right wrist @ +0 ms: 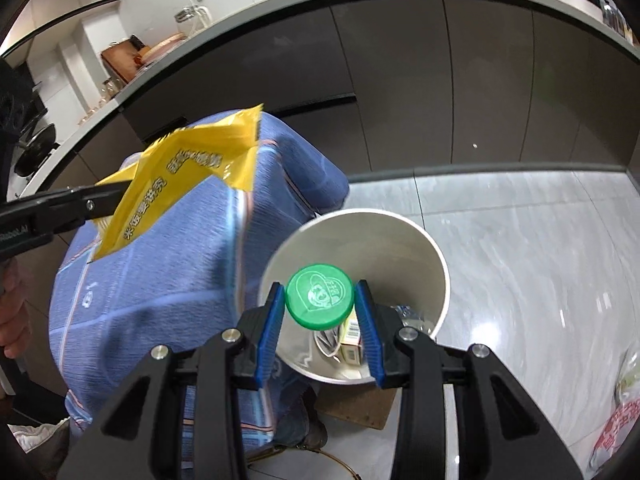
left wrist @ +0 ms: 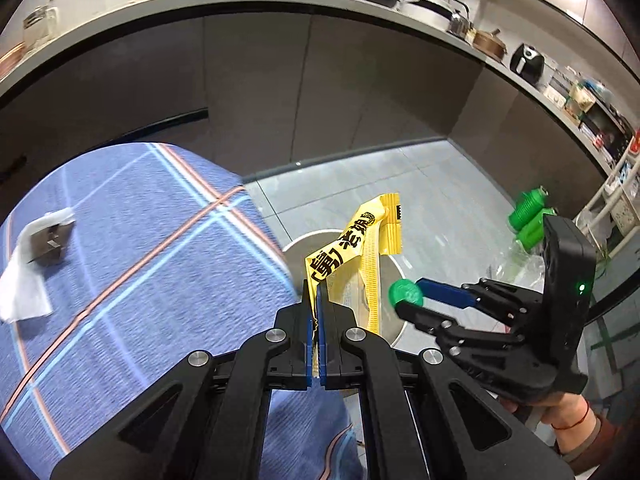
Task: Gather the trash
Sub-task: 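Carry the wrapper and green cap over the bin and release both, then move both tools back over the table toward the tissue and foil packet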
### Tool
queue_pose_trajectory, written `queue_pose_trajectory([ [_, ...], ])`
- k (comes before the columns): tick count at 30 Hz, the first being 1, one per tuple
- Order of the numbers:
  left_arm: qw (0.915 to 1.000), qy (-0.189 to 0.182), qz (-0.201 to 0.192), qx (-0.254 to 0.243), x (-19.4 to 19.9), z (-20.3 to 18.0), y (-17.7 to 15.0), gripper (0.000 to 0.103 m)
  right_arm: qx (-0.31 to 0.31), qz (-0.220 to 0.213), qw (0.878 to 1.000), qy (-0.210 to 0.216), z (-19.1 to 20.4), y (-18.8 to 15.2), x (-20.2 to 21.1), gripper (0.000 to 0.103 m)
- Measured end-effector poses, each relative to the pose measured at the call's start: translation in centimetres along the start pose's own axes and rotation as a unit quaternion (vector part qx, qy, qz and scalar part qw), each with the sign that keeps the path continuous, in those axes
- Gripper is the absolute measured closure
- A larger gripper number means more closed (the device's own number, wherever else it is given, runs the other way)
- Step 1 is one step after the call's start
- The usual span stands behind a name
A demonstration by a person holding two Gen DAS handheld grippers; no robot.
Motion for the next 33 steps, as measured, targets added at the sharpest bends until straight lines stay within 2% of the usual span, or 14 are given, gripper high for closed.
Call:
queue_pose_trajectory([
  [6, 0.9993, -0.008, 0.035, -0.012, -4.7, -1.2, 0.7, 0.101, -0.019, 0.022, 1.000, -0.004, -2.1, -1.2, -2.2, 0.066],
  [15, 0.9982, 0.008, 0.054, -0.026, -8.5, -2.4, 1.2, 0.099, -0.033, 0.041, 0.999, -0.002, -3.8, -2.0, -4.8, 0.064],
  [16, 0.9980, 0.009, 0.057, -0.026, -8.9, -2.4, 1.3, 0.097, -0.031, 0.040, 0.999, -0.002, -3.9, -2.0, -4.9, 0.058],
  [17, 0.9980, 0.008, 0.058, -0.024, -9.0, -2.4, 1.4, 0.090, -0.029, 0.038, 0.999, -0.002, -3.9, -2.0, -4.9, 0.051],
  [18, 0.9982, 0.007, 0.056, -0.020, -9.1, -2.4, 1.5, 0.074, -0.025, 0.033, 0.999, -0.004, -3.9, -2.0, -4.8, 0.036],
  [19, 0.9986, 0.008, 0.050, -0.018, -9.1, -2.7, 1.8, 0.063, -0.020, 0.026, 0.999, -0.006, -3.9, -1.9, -4.7, 0.027],
  [20, 0.9991, 0.009, 0.039, -0.017, -9.0, -2.8, 2.1, 0.046, -0.013, 0.017, 1.000, -0.004, -3.7, -1.9, -4.4, 0.025],
  [21, 0.9994, 0.014, 0.026, -0.016, -8.8, -2.9, 2.2, 0.035, -0.009, 0.012, 1.000, -0.002, -3.7, -1.8, -4.2, 0.020],
  [24, 0.9996, 0.025, -0.001, -0.014, -7.9, -3.3, 2.7, 0.017, 0.004, -0.001, 1.000, -0.002, -3.8, -1.6, -3.7, 0.008],
  [25, 0.9994, 0.030, -0.009, -0.013, -7.7, -3.4, 2.9, 0.015, 0.006, -0.003, 1.000, -0.003, -3.8, -1.6, -3.6, 0.003],
  [26, 0.9991, 0.037, -0.015, -0.012, -7.4, -3.4, 3.0, 0.009, 0.007, -0.005, 1.000, -0.003, -3.9, -1.6, -3.5, 0.003],
  [29, 0.9978, 0.060, -0.028, -0.005, -6.7, -3.2, 3.1, 0.008, -0.003, -0.004, 1.000, -0.005, -4.3, -1.6, -3.4, 0.003],
  [33, 0.9973, 0.069, -0.023, 0.012, -6.6, -2.4, 3.1, 0.008, -0.016, 0.002, 1.000, -0.004, -4.4, -1.7, -3.5, 0.003],
])
Point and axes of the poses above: each gripper's, at about its wrist camera, not at the fingertips, and x roughly against the way its jaws point, z to its left, y to its top, the point moved 1 cm from there along -x, roughly the way its jaws point, and after that the axes turned 2 degrees about y, right-handed, at the moved point
